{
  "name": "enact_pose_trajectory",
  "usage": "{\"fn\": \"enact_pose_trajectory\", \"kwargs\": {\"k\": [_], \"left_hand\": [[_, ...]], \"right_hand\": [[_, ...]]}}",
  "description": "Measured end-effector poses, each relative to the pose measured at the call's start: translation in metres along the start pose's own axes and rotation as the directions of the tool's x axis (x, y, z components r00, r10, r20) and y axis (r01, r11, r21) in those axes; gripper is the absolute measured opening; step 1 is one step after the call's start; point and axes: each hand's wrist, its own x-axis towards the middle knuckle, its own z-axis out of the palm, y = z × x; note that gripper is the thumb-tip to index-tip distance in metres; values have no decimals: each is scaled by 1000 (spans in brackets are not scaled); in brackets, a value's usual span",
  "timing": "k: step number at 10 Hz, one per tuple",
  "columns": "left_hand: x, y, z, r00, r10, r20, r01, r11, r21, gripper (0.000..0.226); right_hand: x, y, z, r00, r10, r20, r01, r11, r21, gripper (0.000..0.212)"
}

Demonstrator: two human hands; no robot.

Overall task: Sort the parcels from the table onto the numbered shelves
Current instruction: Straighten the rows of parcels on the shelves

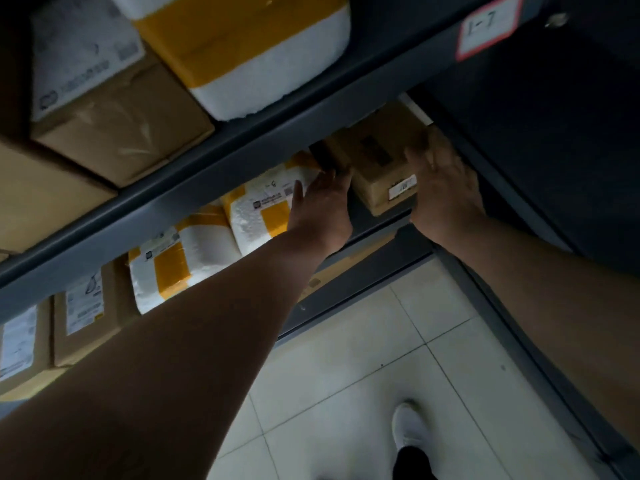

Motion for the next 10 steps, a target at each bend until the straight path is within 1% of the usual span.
{"fn": "enact_pose_trajectory", "kwargs": {"k": [1, 2, 3, 4, 6, 7, 8, 9, 10], "left_hand": [[12, 20, 2, 1000, 9, 20, -8, 1000, -26, 79], [16, 28, 3, 1000, -9, -6, 9, 999, -44, 80], [13, 30, 5, 999, -35, -34, 34, 998, -54, 78], [7, 26, 6, 999, -37, -37, 36, 998, -44, 79], [-3, 16, 3, 998, -59, -36, 60, 998, 28, 68], [-6, 19, 2, 997, -75, -17, 76, 995, 69, 68], [-10, 23, -2, 996, -94, 12, 93, 995, 40, 69], [-20, 28, -4, 995, -85, 47, 82, 996, 44, 78], [-40, 25, -8, 993, -76, 91, 70, 995, 68, 79]], "right_hand": [[12, 18, -3, 999, 21, 45, -25, 997, 74, 97], [22, 22, -3, 992, 43, 123, -66, 980, 187, 100], [18, 16, 2, 990, 68, 127, -99, 961, 260, 97], [9, 9, 6, 990, 63, 129, -96, 958, 269, 93], [6, -1, 10, 981, 40, 189, -103, 937, 334, 97], [9, -1, 7, 979, 21, 202, -94, 929, 359, 95], [8, 1, 5, 973, 14, 231, -89, 943, 319, 94], [-2, -3, 4, 983, 12, 184, -53, 975, 218, 94], [-27, -15, 5, 991, -48, 127, 37, 995, 94, 90]]}}
